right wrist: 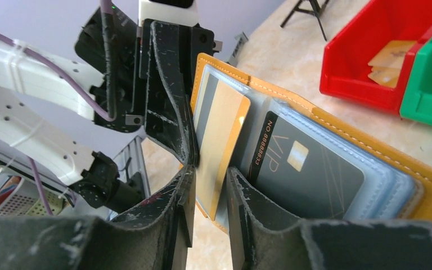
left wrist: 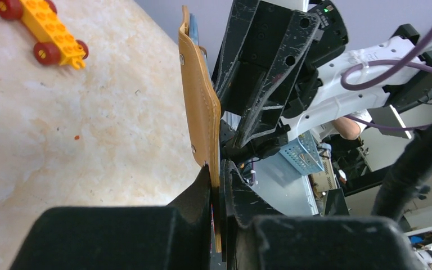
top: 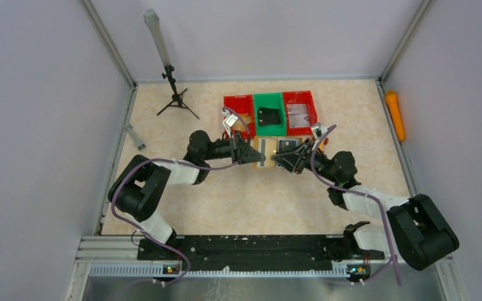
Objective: Take the credit cards out of the card holder
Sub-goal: Remove the credit card from the card holder.
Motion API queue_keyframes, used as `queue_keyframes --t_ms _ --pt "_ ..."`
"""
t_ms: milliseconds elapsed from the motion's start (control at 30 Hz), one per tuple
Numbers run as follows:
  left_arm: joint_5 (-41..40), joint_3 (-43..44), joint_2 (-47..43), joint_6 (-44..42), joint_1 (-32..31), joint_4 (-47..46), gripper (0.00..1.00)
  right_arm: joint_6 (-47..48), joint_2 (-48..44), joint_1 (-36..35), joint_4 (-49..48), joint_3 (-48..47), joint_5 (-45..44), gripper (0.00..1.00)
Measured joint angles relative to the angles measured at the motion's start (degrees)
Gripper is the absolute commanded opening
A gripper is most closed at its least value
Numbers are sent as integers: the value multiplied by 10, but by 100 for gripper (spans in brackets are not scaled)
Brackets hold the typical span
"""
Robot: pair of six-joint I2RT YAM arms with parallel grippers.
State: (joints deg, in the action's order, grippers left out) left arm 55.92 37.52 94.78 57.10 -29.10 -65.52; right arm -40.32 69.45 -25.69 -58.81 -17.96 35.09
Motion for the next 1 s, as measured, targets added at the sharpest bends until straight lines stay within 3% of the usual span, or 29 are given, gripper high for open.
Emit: queue_keyframes --t_ms 233,400,533,833,1000 --pt "18 0 0 15 -1 -48 3 -29 -4 0 -61 15 6 5" --pt "21 0 0 16 -2 -52 30 -37 -10 1 -71 22 9 0" --pt "19 0 0 13 -7 -56 40 -37 -20 0 -73 23 14 0" --pt "17 -14 -12 6 -8 -65 26 -37 -23 0 -66 23 12 0" --pt "15 -24 -20 4 -5 -78 8 -47 -23 5 -70 23 15 0"
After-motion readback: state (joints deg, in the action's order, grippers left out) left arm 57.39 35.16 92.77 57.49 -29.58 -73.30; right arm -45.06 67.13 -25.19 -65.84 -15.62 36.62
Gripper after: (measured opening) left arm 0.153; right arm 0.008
